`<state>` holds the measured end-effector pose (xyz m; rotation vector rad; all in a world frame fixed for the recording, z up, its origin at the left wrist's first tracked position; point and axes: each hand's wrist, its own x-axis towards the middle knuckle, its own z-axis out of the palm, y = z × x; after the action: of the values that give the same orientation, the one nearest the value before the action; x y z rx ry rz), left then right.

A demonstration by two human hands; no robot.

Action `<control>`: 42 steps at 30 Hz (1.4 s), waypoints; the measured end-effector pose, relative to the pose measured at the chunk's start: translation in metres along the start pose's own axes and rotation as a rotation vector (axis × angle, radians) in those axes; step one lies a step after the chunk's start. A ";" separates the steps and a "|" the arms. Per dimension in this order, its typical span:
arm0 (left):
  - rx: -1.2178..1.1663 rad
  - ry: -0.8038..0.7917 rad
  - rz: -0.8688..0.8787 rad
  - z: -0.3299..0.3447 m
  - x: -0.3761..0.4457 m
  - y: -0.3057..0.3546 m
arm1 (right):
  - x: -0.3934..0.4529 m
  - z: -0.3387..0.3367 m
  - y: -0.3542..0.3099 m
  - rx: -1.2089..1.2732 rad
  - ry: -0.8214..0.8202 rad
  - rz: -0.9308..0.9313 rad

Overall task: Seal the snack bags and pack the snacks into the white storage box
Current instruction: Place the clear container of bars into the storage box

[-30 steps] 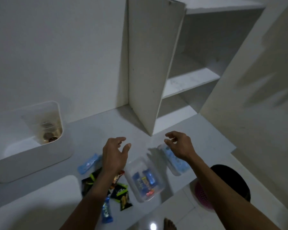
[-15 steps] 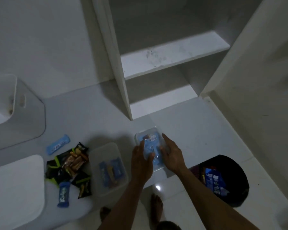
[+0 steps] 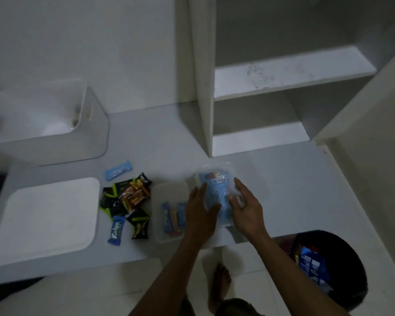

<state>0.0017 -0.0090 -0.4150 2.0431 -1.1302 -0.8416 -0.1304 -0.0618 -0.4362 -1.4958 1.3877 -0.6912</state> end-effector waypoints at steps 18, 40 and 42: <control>0.028 -0.036 -0.105 -0.100 -0.021 -0.082 | -0.047 0.114 -0.043 -0.039 -0.107 0.004; -0.249 0.154 -0.036 -0.073 -0.022 -0.096 | -0.045 0.131 -0.024 0.113 -0.155 0.046; -0.224 0.156 -0.051 -0.071 -0.021 -0.097 | -0.045 0.129 -0.029 0.119 -0.159 0.042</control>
<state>0.0935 0.0663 -0.4446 1.9218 -0.8617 -0.7811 -0.0133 0.0125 -0.4517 -1.3936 1.2329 -0.6047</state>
